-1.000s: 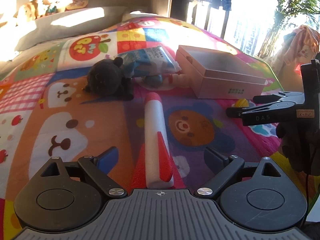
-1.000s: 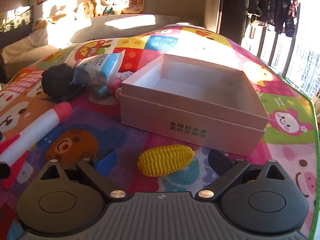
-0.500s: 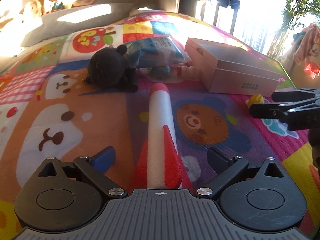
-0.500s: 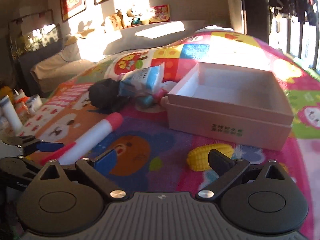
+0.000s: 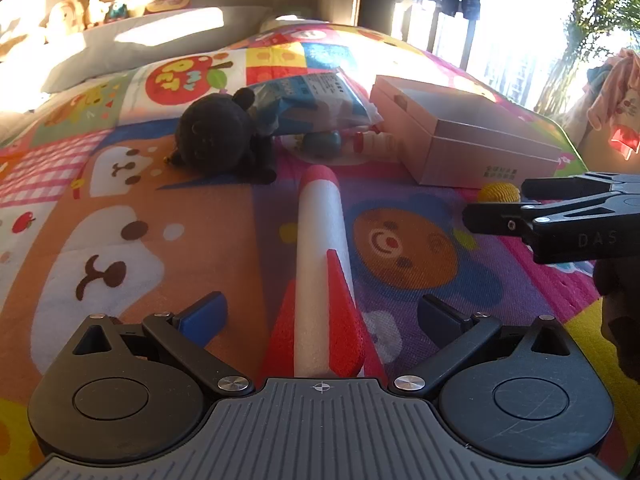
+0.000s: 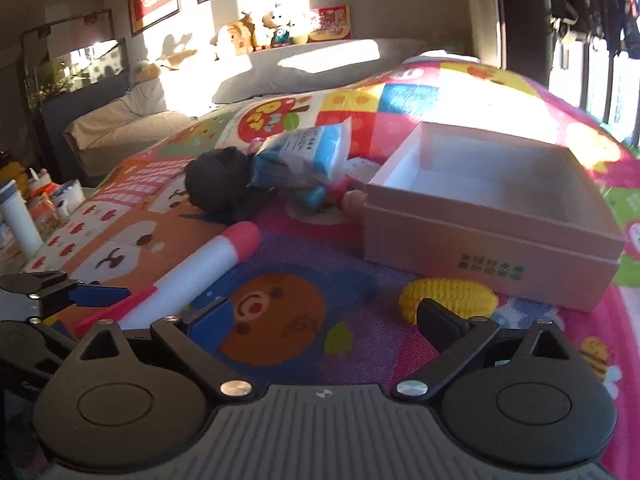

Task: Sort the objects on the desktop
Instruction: 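Lift the foam rocket with the left tool while the right tool grasps the yellow corn toy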

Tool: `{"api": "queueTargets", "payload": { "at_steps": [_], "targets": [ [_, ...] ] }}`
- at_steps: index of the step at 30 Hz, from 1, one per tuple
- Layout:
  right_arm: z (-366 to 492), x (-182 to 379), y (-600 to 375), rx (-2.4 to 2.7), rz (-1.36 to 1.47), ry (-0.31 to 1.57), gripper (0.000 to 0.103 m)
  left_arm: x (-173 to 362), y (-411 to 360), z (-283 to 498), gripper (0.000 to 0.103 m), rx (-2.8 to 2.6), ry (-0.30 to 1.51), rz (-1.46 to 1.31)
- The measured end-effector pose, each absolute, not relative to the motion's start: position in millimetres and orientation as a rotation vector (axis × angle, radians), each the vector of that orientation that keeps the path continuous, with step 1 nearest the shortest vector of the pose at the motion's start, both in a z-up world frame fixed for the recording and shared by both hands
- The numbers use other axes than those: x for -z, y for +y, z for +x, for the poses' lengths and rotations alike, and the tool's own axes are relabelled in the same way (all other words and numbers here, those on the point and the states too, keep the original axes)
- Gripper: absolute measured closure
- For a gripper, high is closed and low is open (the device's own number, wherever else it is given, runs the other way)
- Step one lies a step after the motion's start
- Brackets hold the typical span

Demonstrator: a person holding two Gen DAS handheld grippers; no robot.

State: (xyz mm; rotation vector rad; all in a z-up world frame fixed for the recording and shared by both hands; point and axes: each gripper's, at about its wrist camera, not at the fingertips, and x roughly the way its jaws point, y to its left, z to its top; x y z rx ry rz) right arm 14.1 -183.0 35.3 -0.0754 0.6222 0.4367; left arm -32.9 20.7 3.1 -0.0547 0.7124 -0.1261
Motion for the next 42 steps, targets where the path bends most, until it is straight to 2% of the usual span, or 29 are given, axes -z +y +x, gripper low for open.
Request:
{"api": "queueTargets", "payload": {
  "at_steps": [4,9,11,12,14,15,19,21,22,23,25,28,30,32,38,42],
  "targets": [
    [24.7,-31.1,-189.6,-0.286,-0.167,0.602,0.005,-2.8,20.8,-33.2,0.0,0.127,0.713,-0.053],
    [52.2,-19.7,-207.5,-0.257,-0.112,0.681,0.005,-2.8,21.4,-33.8,0.0,0.129,0.71,-0.061],
    [58.8,-15.4,-211.1,-0.244,-0.094,0.708,0.009,-3.0,21.8,-33.7,0.0,0.129,0.709,-0.064],
    [60.1,-12.9,-212.0,-0.245,-0.085,0.727,0.018,-3.2,22.2,-33.7,0.0,0.129,0.707,-0.068],
    [56.6,-13.0,-212.3,-0.236,-0.091,0.721,0.028,-3.8,22.8,-33.8,0.0,0.127,0.706,-0.072],
    [54.2,-13.5,-212.6,-0.234,-0.096,0.72,0.036,-4.4,22.6,-33.8,0.0,0.117,0.705,-0.069],
    [39.9,-18.3,-218.2,-0.231,-0.091,0.732,0.036,-13.7,17.5,-33.4,0.001,0.134,0.681,-0.05],
    [29.2,-23.0,-222.2,-0.236,-0.092,0.729,0.036,-18.2,11.7,-28.2,0.009,0.139,0.682,-0.028],
    [25.2,-25.0,-224.2,-0.238,-0.089,0.73,0.036,-19.0,7.5,-23.6,0.022,0.141,0.69,-0.01],
    [20.9,-27.7,-226.4,-0.241,-0.083,0.733,0.036,-18.7,4.2,-18.9,0.029,0.138,0.704,0.005],
    [13.1,-32.0,-229.6,-0.246,-0.075,0.738,0.036,-14.8,-0.9,-9.7,0.029,0.105,0.731,0.028],
    [-1.3,-38.5,-232.3,-0.261,-0.074,0.732,0.036,-10.0,-4.2,-5.2,0.035,0.097,0.744,0.053],
    [-12.3,-43.9,-233.4,-0.28,-0.082,0.721,0.036,-10.3,-6.0,-7.7,0.045,0.102,0.737,0.069],
    [-20.9,-48.6,-233.8,-0.294,-0.091,0.711,0.036,-12.0,-7.4,-12.2,0.067,0.1,0.731,0.083],
    [-46.5,-58.3,-228.4,-0.344,-0.133,0.694,0.036,-29.1,-16.3,-44.3,0.068,0.184,0.691,0.094],
    [-61.6,-74.9,-231.7,-0.339,-0.171,0.633,0.036,-64.0,-31.5,-50.0,0.068,0.272,0.588,0.087]
  ]
}}
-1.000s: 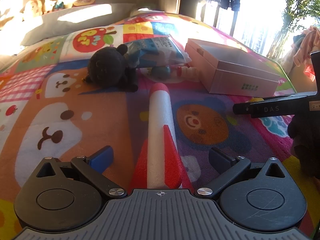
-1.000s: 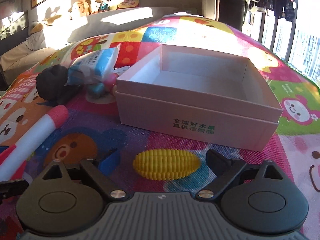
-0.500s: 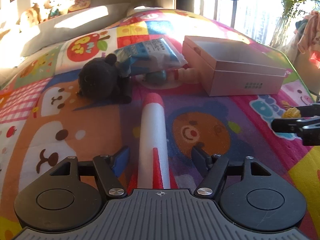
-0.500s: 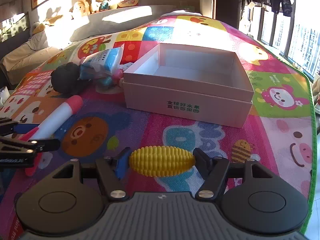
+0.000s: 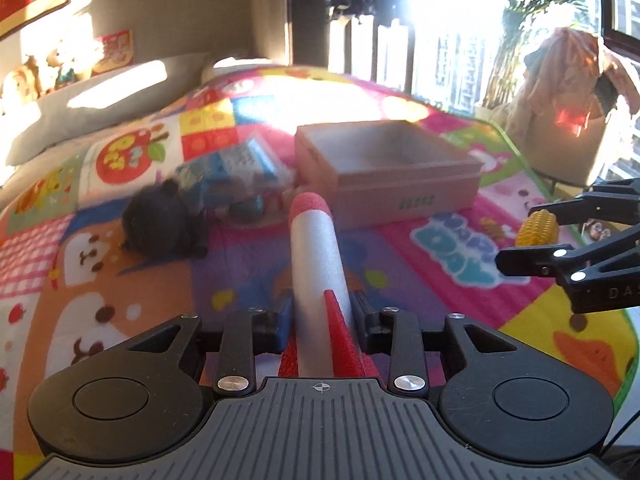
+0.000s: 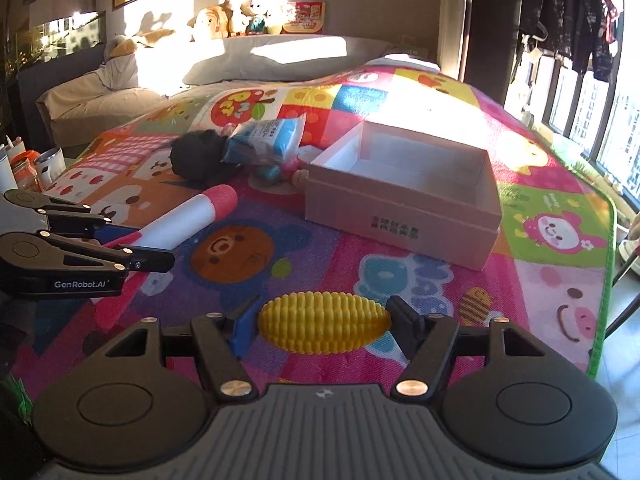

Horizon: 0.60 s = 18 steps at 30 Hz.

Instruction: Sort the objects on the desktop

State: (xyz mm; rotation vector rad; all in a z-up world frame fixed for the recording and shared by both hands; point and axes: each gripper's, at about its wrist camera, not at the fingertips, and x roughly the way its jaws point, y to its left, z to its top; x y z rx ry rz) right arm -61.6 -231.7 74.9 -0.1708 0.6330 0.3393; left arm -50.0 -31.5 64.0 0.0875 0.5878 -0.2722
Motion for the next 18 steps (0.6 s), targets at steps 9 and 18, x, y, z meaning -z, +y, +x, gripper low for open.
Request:
{"api": "queueTargets", "payload": {
  "at_steps": [9,18],
  "targets": [
    [-17.1,-146.2,-243.3,-0.173,-0.297,0.313,0.036,-162.8,-60.5,73.8,0.067,0.51,0.402,-0.057],
    [69.8,-93.6,-237.1,-0.127,-0.285,0.419,0.024,-105.7,-26.3,118.4,0.023,0.381,0.563,-0.13]
  ]
}}
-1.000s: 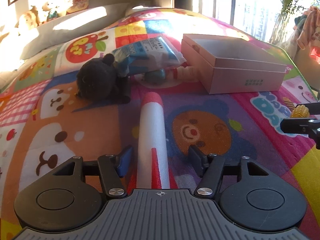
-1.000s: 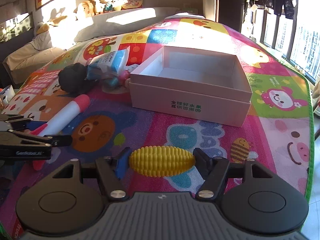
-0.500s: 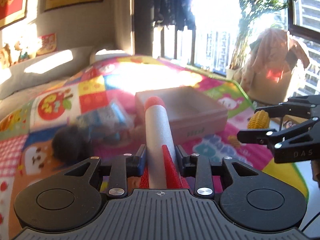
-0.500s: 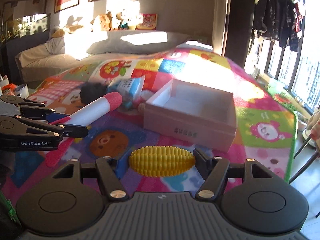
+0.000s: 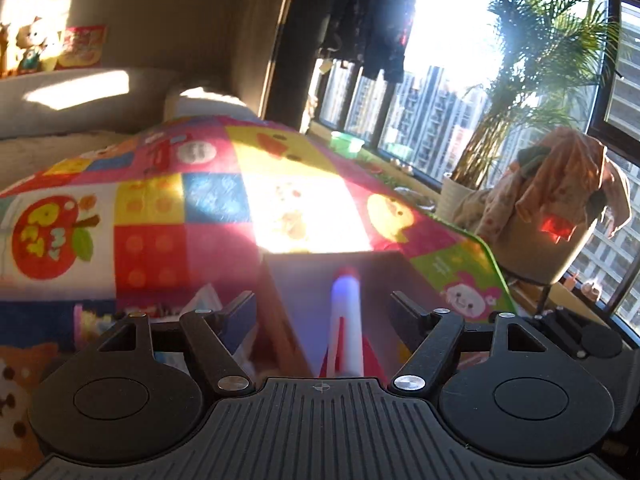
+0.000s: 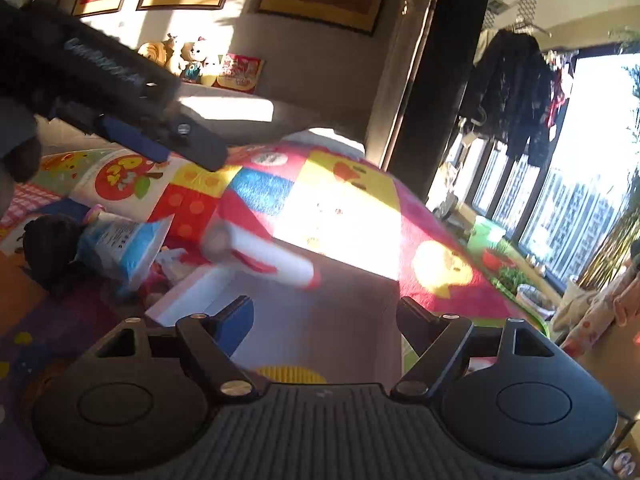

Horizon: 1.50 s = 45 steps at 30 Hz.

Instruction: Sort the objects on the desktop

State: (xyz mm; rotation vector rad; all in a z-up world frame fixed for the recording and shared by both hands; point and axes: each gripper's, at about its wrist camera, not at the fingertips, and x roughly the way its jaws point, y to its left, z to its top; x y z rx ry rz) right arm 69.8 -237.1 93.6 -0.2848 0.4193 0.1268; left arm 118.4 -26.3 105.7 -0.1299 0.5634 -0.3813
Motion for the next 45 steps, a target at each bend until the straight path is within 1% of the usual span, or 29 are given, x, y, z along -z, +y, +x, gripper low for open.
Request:
{"api": "queueTargets", "payload": {
  "at_steps": [4,7,9,13,18,21,23,25,27,28,29,30,31,33,35,37,39,42,45],
  "targets": [
    [62.5,-71.8,-248.9,-0.132,-0.204,0.493,0.024,-61.1,-3.2,81.4,0.02,0.286,0.615,-0.07],
    [62.9,-66.9,-254.2,-0.132,-0.166,0.535,0.023,-42.8,9.5,53.1,0.012,0.241,0.624,-0.044],
    [66.0,-65.6,-253.9,-0.123,-0.167,0.55,0.021,-37.7,13.2,35.8,0.01,0.208,0.615,-0.001],
    [66.9,-67.3,-238.6,-0.128,-0.185,0.553,0.021,-31.0,20.8,14.6,0.009,0.176,0.616,0.024],
    [69.2,-82.3,-207.4,-0.225,-0.145,0.557,0.021,-26.7,26.2,2.2,0.006,0.115,0.575,0.063],
    [80.6,-96.6,-180.0,-0.309,-0.115,0.561,0.02,-24.4,37.7,-1.0,0.003,0.076,0.581,0.034],
    [92.3,-104.7,-158.3,-0.356,-0.108,0.561,0.016,-22.0,48.9,-2.5,0.003,0.04,0.582,0.003],
    [106.6,-107.8,-133.7,-0.379,-0.134,0.554,0.014,-18.8,58.9,-4.3,0.002,0.011,0.587,-0.025],
    [123.9,-107.0,-104.7,-0.378,-0.188,0.542,0.014,-14.4,69.0,-6.8,0.002,-0.002,0.597,-0.071],
    [131.8,-105.6,-92.1,-0.371,-0.213,0.531,0.018,-14.7,73.6,-8.2,0.002,0.001,0.59,-0.101],
    [142.2,-104.2,-79.0,-0.365,-0.242,0.515,0.023,-15.2,77.8,-10.2,0.001,0.0,0.573,-0.126],
    [152.0,-102.1,-67.3,-0.357,-0.268,0.509,0.039,-15.1,80.1,-10.9,0.001,0.0,0.567,-0.14],
    [162.1,-99.8,-57.7,-0.35,-0.287,0.511,0.051,-14.6,82.3,-11.0,0.001,0.003,0.569,-0.152],
    [183.5,-92.1,-40.3,-0.307,-0.328,0.488,0.057,-14.5,84.4,-11.6,0.001,0.01,0.567,-0.166],
    [205.2,-80.9,-32.3,-0.25,-0.345,0.503,0.058,-14.6,84.5,-12.0,0.001,0.015,0.564,-0.169],
    [225.7,-69.7,-35.3,-0.249,-0.297,0.608,0.057,-14.2,84.8,-11.5,0.001,0.017,0.567,-0.173],
    [234.0,-58.5,-50.4,-0.27,-0.192,0.747,0.057,-13.4,85.3,-10.5,0.001,0.015,0.572,-0.178],
    [210.7,-58.7,-71.3,-0.408,-0.063,0.883,0.056,-12.9,85.5,-8.9,0.001,0.001,0.581,-0.18],
    [165.0,-67.5,-84.1,-0.494,-0.03,0.94,0.056,-16.9,79.8,-14.5,0.001,-0.023,0.554,-0.151]
  ]
}}
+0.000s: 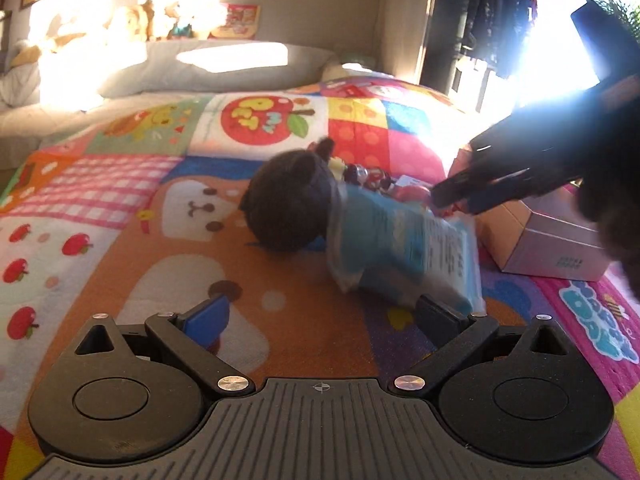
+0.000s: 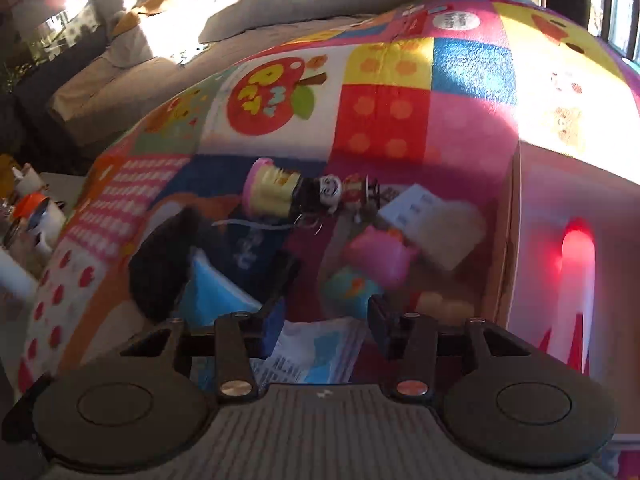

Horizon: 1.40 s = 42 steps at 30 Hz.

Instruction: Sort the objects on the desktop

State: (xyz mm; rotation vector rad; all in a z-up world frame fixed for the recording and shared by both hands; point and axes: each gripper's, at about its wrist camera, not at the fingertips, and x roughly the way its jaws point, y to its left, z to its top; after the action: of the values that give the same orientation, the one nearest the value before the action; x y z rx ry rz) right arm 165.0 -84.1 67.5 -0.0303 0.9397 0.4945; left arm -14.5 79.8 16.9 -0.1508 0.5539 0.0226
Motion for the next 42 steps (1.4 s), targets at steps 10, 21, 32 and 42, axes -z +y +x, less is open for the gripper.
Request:
{"api": "queueTargets", "payload": {
  "at_steps": [10,21,32,42],
  "targets": [
    [80.5,-266.7,-185.1,-0.39,0.338,0.464,0.041,-65.3,59.2,-32.4,0.0,0.054,0.429,-0.082],
    [78.7,-204.7,-156.7,-0.389,0.01,0.465,0.019,-46.8,78.8,-13.3,0.0,-0.039,0.529,-0.097],
    [120.1,-51.9,-60.5,-0.565,-0.153,0.78,0.019,-27.2,86.4,-24.1,0.0,0.021,0.607,-0.052],
    [142.5,-46.6,-73.2,-0.719,0.275,1.066,0.031,-25.9,70.9,-27.5,0.0,0.205,0.637,-0.135]
  ]
}}
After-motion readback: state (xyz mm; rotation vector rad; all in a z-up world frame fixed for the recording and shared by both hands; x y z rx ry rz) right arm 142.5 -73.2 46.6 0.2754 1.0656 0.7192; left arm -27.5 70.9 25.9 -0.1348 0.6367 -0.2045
